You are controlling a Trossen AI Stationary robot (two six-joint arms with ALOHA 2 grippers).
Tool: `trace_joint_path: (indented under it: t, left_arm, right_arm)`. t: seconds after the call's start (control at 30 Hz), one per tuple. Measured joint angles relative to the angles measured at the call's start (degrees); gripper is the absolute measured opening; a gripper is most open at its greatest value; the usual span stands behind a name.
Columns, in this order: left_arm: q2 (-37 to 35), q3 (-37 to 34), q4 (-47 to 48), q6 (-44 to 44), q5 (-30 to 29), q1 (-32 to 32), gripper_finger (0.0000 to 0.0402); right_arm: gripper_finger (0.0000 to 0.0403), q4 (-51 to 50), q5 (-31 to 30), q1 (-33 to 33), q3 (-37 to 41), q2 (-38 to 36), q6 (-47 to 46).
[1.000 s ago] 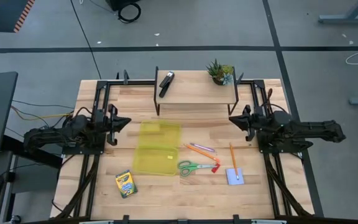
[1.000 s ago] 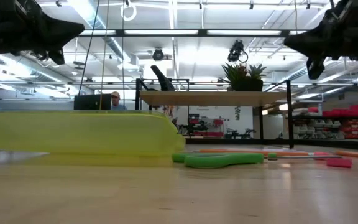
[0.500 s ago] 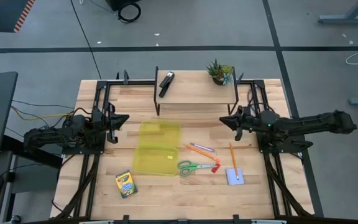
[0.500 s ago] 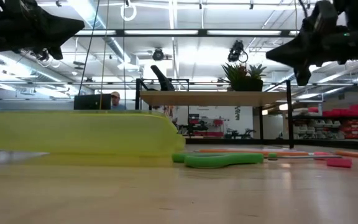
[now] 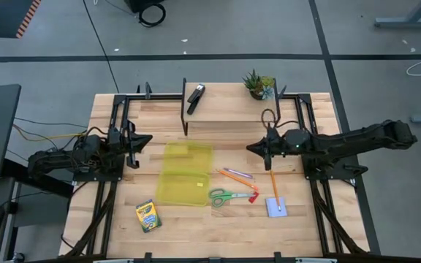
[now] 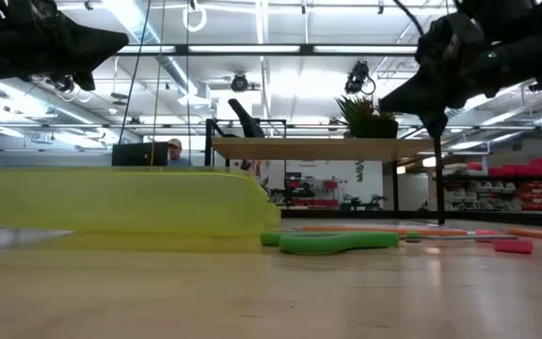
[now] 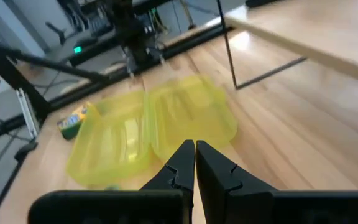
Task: Pack school essentials
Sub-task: Put the pink pen into the supply box
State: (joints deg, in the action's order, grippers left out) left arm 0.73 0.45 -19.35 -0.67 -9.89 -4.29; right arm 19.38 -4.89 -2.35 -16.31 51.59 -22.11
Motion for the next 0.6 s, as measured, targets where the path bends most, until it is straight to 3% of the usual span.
trace_joint_path:
  t: [0.13, 0.33, 0.6]
  left_arm:
    - [0.00, 0.00, 0.37, 0.28, 0.00, 0.00, 0.0016]
    - [0.00, 0.00, 0.87, 0.65, 0.02, 0.00, 0.0009]
    - [0.00, 0.00, 0.84, 1.06, 0.00, 0.00, 0.0018]
  right_arm:
    - [0.0023, -4.41, 0.26, 1.92, -2.98, 5.04, 0.01]
    - [0.0032, -19.28, -0.59, 3.25, -10.75, 10.54, -0.65]
    - [0.0106, -26.42, -1.05, 4.48, -17.83, 15.55, 1.03]
